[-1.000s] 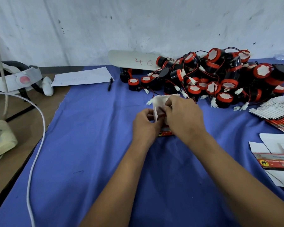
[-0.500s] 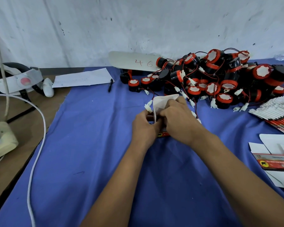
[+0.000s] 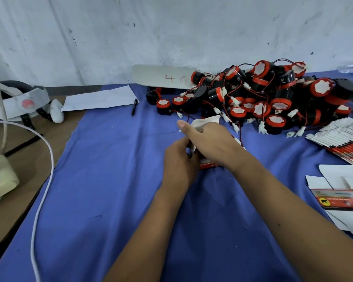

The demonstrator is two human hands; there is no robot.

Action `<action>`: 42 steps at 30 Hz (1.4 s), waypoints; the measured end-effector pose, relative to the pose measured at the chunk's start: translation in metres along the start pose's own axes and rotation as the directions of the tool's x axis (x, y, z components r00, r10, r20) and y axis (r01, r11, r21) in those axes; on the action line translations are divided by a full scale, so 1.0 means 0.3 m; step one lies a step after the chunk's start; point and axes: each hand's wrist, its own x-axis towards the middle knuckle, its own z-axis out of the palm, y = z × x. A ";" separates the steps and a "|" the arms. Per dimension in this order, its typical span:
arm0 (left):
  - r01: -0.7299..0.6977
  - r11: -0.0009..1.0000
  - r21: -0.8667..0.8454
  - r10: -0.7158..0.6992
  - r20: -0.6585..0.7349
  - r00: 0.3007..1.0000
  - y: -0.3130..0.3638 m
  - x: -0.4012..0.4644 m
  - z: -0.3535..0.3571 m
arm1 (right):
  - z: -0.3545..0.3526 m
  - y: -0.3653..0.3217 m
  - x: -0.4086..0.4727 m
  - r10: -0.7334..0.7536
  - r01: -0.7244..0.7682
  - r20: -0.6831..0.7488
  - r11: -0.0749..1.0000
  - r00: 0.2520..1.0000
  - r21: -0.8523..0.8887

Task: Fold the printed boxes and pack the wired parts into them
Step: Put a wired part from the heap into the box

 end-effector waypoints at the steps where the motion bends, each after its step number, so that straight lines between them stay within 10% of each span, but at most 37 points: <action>1: -0.006 1.000 0.020 0.007 -0.006 1.000 0.000 0.001 0.000 | 0.008 -0.005 0.002 -0.012 0.010 -0.042 0.999 0.999 -0.047; 9: -0.074 0.997 0.029 0.074 0.003 0.997 -0.015 0.005 0.009 | 0.032 0.041 0.045 0.046 -0.056 -0.204 0.997 0.978 -0.045; 19: -0.034 0.969 -0.243 0.066 0.128 0.990 -0.020 0.002 -0.025 | -0.025 0.055 0.032 0.101 -0.097 -0.030 0.988 0.994 0.119; 27: 0.002 0.964 -0.265 0.026 0.103 0.994 -0.007 -0.007 -0.020 | -0.020 0.061 0.032 0.122 -0.117 -0.149 0.992 0.981 0.040; 42: 0.101 0.935 -0.339 -0.064 0.118 0.991 0.001 -0.003 -0.024 | -0.005 0.083 -0.027 -0.172 0.202 0.110 0.887 0.979 -0.415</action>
